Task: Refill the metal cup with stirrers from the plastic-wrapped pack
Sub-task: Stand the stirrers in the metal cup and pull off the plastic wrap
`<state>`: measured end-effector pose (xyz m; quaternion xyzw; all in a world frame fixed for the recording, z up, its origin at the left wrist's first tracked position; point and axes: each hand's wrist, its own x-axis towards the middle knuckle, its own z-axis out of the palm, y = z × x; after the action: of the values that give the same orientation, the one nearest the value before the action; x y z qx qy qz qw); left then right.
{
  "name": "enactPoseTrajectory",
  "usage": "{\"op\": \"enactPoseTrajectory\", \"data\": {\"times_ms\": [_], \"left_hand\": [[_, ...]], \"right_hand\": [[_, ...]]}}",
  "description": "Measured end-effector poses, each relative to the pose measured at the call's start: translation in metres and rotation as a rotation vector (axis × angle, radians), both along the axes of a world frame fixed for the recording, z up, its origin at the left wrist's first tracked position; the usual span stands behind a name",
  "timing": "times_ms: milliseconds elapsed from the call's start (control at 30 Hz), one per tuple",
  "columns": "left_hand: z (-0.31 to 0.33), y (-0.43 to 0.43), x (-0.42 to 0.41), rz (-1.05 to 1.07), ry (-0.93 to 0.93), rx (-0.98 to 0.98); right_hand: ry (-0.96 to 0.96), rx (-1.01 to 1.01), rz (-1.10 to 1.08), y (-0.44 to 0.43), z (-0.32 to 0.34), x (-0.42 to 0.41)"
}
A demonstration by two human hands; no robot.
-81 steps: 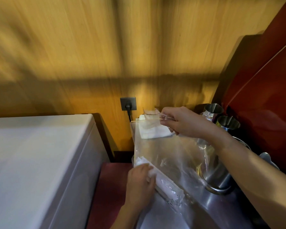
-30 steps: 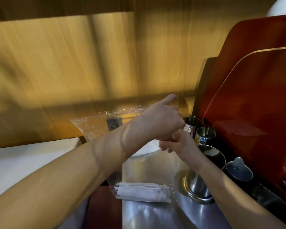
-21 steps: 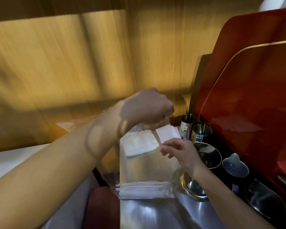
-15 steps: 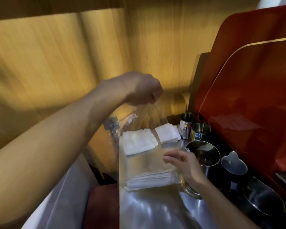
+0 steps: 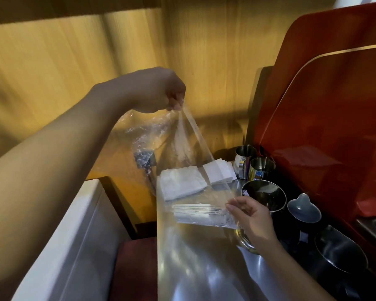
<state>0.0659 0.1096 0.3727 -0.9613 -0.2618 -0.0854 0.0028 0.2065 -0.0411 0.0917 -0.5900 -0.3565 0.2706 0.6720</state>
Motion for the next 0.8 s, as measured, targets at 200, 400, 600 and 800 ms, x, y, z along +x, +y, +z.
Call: {"op": "enactPoseTrajectory", "data": {"times_ms": [200,400,600,800], "left_hand": [[0.004,0.0,-0.007,-0.033,-0.037,-0.043],[0.004,0.012,-0.015,-0.014,-0.093,-0.018],[0.0,0.027,-0.023,0.009,-0.109,-0.036],[-0.011,0.035,-0.029,0.014,-0.125,-0.099]], "right_hand": [[-0.086,0.003,-0.034,-0.01,-0.003,-0.003],[-0.308,-0.009,-0.224,-0.012,-0.002,-0.001],[-0.23,0.001,-0.11,-0.022,0.005,0.021],[-0.176,0.085,-0.202,-0.032,0.007,0.037]]}}
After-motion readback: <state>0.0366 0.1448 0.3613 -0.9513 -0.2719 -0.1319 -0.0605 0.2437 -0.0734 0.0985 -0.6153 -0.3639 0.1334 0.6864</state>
